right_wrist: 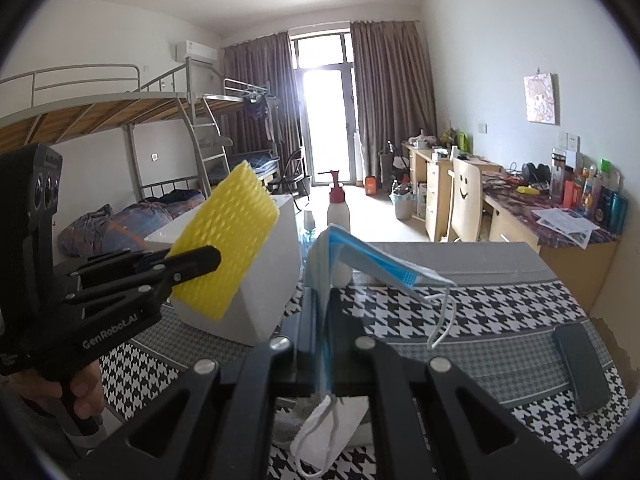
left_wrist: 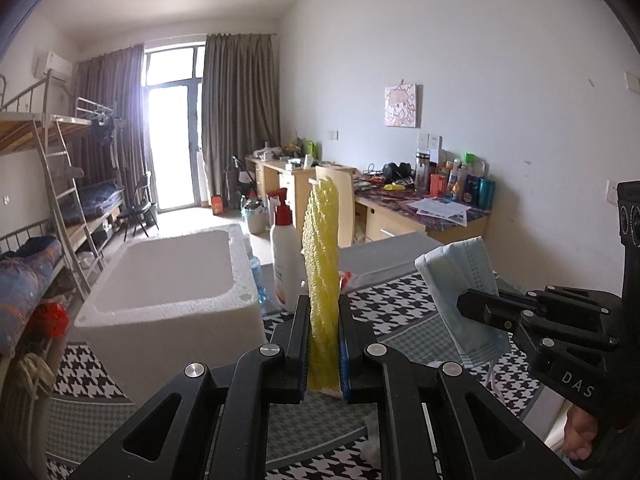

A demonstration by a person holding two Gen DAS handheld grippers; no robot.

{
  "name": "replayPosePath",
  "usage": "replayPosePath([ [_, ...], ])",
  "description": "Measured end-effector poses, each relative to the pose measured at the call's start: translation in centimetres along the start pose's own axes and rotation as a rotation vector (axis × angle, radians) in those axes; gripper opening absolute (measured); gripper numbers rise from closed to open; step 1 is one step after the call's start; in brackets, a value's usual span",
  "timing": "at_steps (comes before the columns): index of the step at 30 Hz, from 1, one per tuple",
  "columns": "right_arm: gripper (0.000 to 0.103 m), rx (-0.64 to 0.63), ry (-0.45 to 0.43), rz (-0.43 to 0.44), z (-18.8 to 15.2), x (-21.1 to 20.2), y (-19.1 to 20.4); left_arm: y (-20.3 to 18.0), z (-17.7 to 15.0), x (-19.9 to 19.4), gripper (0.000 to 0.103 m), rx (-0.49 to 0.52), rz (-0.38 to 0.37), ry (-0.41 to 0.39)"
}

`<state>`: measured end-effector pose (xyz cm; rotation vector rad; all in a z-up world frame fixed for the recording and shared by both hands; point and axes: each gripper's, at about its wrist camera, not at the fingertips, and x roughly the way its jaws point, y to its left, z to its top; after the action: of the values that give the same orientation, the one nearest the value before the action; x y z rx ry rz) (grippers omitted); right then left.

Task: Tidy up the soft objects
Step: 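Lift and carry the sponge and mask with both tools over the white foam box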

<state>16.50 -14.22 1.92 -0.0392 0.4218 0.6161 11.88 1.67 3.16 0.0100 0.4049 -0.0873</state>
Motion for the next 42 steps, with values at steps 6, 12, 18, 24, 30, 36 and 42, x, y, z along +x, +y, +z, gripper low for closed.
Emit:
replayPosePath([
  [6,0.007,-0.001,-0.008,0.004,0.8,0.4,-0.1,0.2,0.8,0.3,0.012,0.003,0.009,-0.013],
  [12,0.007,-0.011,-0.014,0.005,1.5,0.8,0.1,0.6,1.3,0.8,0.012,0.0,0.018,-0.017],
  [18,0.007,-0.014,-0.017,0.005,2.1,1.2,0.2,0.6,1.9,0.9,0.012,0.004,0.02,-0.03],
  [24,0.007,-0.016,-0.023,0.003,2.9,1.6,0.2,1.1,2.6,1.2,0.012,0.002,0.03,-0.038],
  [30,0.007,-0.026,-0.03,0.001,3.8,2.0,0.3,2.0,3.4,1.4,0.012,-0.007,0.044,-0.045],
  [36,0.007,-0.039,-0.033,0.008,4.5,2.4,0.6,3.0,4.2,1.5,0.012,-0.014,0.063,-0.056],
  [42,0.007,-0.06,-0.044,0.019,5.2,2.8,1.3,4.4,4.7,1.4,0.012,-0.032,0.097,-0.068],
])
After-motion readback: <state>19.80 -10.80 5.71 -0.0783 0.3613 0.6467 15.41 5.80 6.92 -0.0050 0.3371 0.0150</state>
